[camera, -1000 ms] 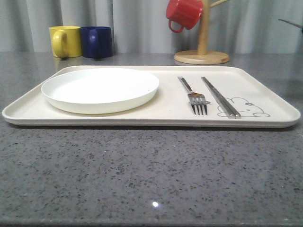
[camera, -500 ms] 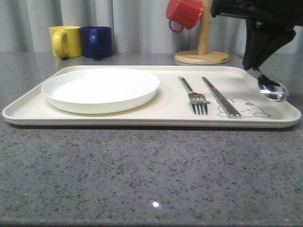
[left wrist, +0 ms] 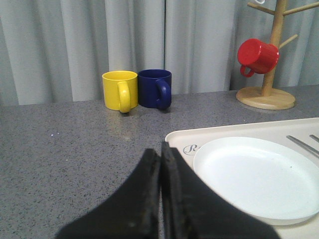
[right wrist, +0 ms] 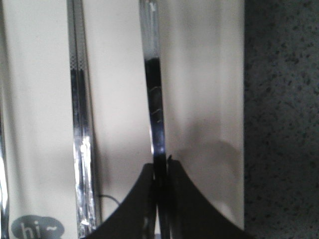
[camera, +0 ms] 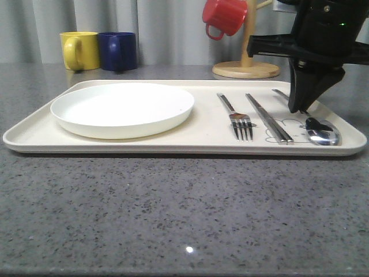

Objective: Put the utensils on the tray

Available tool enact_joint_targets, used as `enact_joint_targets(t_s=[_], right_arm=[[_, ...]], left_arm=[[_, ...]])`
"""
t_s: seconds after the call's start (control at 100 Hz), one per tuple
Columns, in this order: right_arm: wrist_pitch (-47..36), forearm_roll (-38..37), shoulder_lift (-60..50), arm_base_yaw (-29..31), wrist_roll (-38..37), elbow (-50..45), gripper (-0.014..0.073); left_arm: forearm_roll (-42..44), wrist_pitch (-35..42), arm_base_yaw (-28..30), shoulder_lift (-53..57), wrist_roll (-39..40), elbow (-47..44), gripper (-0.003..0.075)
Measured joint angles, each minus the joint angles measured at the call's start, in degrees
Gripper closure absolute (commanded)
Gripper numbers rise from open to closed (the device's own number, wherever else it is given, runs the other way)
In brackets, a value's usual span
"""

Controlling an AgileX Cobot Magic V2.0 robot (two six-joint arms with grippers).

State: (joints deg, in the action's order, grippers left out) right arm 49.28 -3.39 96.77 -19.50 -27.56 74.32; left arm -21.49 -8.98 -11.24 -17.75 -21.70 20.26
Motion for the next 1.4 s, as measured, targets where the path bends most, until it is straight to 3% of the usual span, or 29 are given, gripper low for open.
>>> enact_joint_targets(t_s=[0.17,0.27,0.55,0.83,1.04,1.4], right_arm=[[0.0,-0.1,0.0,0.0,0.0,0.0,0.0317],[0.0,-0.1,0.0,0.0,0.0,0.0,0.0268],[-0.5,-3.8,-4.0,0.2,0.1,0.0,0.0267],[-1.3,-5.6,-15.9,7.7,4.7,-2.6,0.0267],[-4.6,-6.3,-30.0,14.5,6.9,-12.8,0.0267],[-13.9,-7.8,-58.9,15.1,8.1,-35.3,0.0277]], left_arm=[[0.0,0.0,0.0,0.0,0.0,0.0,0.0738],[0.0,0.0,0.0,0.0,0.0,0.0,0.0738],[0.0,0.0,0.0,0.0,0.0,0.0,0.0738],[0.0,0.0,0.0,0.0,0.0,0.0,0.0738],[0.0,0.0,0.0,0.0,0.0,0.0,0.0738],[0.0,0.0,0.0,0.0,0.0,0.0,0.0738]])
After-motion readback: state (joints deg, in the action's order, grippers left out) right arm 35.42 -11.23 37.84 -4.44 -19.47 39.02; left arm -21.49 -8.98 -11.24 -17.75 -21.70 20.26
